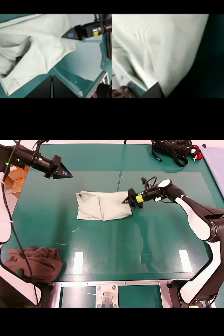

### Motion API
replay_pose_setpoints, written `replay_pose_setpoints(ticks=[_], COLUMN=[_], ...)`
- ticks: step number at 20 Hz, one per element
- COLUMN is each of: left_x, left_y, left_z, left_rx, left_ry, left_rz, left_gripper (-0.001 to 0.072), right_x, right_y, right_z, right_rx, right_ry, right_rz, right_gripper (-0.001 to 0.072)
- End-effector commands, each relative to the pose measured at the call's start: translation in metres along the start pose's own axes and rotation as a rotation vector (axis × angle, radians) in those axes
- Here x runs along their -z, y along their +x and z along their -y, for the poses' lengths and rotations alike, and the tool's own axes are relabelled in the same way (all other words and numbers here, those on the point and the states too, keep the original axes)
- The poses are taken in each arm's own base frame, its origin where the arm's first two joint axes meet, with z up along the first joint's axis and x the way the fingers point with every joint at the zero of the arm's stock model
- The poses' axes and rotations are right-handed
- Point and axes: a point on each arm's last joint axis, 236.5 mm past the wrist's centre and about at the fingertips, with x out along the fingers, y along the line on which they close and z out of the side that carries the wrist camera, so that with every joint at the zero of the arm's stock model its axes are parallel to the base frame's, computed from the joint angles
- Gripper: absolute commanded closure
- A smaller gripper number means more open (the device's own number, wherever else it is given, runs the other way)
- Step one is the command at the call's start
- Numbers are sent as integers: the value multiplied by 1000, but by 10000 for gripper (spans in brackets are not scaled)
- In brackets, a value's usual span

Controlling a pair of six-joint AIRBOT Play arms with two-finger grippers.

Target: Fold the shirts.

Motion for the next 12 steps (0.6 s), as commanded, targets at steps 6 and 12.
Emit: replay_pose_setpoints(ticks=[6, 12], left_x=[1, 3], left_y=[0, 0], left_z=[0, 1], left_rx=[0, 2], left_ry=[1, 0], left_rz=[-3, -11], left_gripper=[687, 687], right_x=[-77, -88], right_y=[-217, -411], right_z=[-102, -24], right_rx=[-196, -144], right_ry=[-139, 17], right_rz=[374, 728], right_gripper=[692, 692])
